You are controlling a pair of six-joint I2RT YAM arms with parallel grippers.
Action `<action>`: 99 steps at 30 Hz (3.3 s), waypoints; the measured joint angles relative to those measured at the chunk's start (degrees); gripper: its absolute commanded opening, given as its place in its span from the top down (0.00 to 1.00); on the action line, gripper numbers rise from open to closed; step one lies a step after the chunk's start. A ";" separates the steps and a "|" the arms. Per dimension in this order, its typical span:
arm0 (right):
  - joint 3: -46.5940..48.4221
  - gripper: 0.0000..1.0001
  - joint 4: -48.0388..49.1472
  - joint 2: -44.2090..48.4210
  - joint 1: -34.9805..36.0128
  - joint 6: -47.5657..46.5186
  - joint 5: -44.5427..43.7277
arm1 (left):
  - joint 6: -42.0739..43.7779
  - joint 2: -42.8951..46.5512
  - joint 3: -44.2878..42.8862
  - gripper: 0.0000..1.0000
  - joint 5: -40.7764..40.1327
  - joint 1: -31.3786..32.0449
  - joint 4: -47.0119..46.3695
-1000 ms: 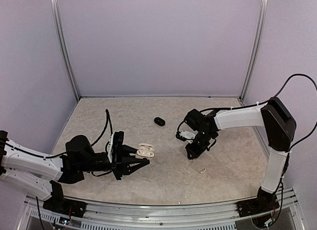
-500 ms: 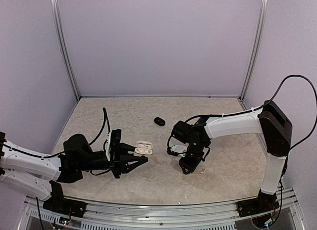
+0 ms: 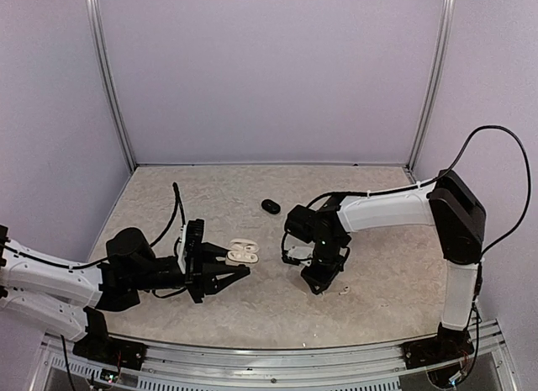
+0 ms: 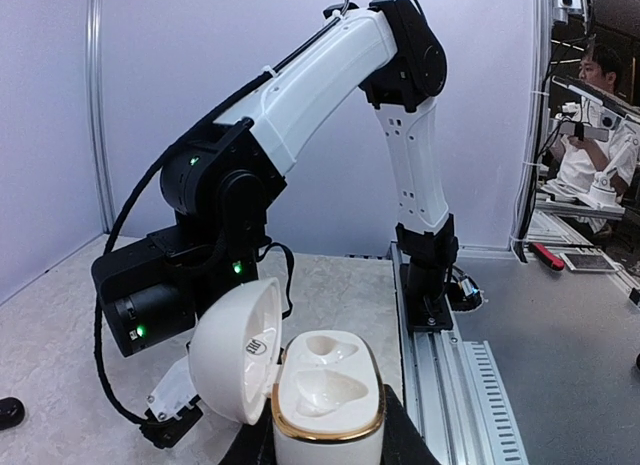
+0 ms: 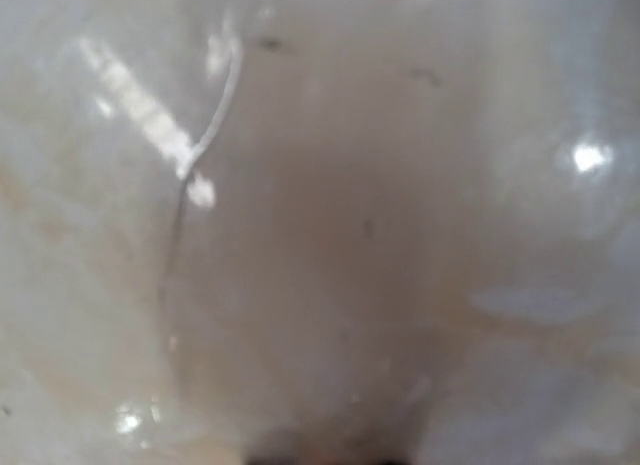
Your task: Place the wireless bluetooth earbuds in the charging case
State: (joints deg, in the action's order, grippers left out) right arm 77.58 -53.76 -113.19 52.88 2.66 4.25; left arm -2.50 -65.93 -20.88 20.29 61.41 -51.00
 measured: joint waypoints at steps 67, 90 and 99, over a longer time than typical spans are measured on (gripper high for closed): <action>-15.96 0.88 56.15 43.56 17.14 -18.12 7.58 | 0.83 -0.17 2.60 0.91 -2.71 -1.99 -8.22; -16.74 0.88 64.17 37.20 19.50 -19.82 7.19 | -0.11 -0.11 1.84 0.91 0.83 -1.49 -10.32; -17.62 0.88 65.72 36.68 19.58 -20.13 5.92 | -0.61 -0.11 1.53 0.91 1.60 -1.49 -10.51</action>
State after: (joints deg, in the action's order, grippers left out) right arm 59.96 11.97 -76.51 72.47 -17.47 10.17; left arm -3.11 -66.04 -19.35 21.89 59.92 -61.52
